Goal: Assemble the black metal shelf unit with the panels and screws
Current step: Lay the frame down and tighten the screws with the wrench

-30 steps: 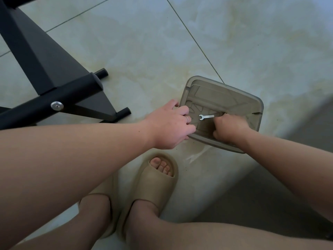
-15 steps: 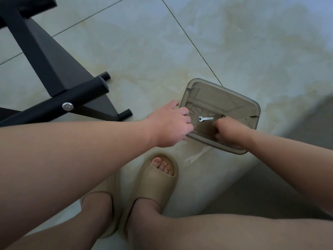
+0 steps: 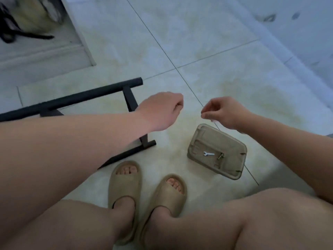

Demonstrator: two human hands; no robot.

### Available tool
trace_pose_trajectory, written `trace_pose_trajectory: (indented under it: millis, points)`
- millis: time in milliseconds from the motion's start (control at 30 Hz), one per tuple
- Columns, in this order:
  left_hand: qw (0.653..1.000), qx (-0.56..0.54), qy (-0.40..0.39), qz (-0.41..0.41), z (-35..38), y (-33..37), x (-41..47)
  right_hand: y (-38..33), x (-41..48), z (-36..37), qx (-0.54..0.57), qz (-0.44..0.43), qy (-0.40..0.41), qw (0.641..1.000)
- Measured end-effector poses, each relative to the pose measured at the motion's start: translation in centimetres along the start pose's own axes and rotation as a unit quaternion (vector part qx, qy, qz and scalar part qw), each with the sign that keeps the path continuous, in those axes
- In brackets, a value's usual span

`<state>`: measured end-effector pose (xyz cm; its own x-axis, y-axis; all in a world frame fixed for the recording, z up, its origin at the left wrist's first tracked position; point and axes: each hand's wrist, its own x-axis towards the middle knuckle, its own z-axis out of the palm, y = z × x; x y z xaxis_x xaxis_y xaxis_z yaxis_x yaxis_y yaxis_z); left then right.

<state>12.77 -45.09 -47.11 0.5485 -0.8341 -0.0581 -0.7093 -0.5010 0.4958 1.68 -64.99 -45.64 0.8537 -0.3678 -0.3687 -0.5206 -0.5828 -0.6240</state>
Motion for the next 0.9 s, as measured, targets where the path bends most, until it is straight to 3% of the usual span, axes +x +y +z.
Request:
trace_pose_trajectory:
  millis: [67, 100, 167, 233, 333, 700, 900]
  points:
    - [0.976, -0.146, 0.027, -0.160, -2.6, -1.2, -1.4, -4.1, -1.0, 0.4, 0.048, -0.022, 0.014, 0.999]
    - [0.936, -0.252, 0.023, -0.243, -3.6, -1.8, -2.3, -6.0, -1.5, 1.0, 0.065, -0.034, 0.013, 0.997]
    - [0.814, -0.449, -0.023, -0.367, -5.4, -2.6, -4.5, -9.4, -2.4, 2.6, 0.084, -0.058, 0.005, 0.995]
    - [0.721, -0.560, -0.068, -0.403, -6.7, -3.6, -6.7, -12.1, -3.1, 4.3, 0.084, -0.080, 0.001, 0.993]
    - [0.656, -0.632, -0.095, -0.402, -7.8, -4.8, -9.1, -14.7, -3.7, 6.2, 0.063, -0.122, -0.001, 0.990]
    - [0.585, -0.700, -0.054, -0.407, -9.5, -6.4, -10.7, -18.6, -3.2, 9.7, 0.040, -0.181, -0.034, 0.982]
    - [0.625, -0.636, -0.052, -0.449, -8.4, -8.0, -9.5, -15.5, -1.0, 9.6, -0.056, -0.159, -0.021, 0.985]
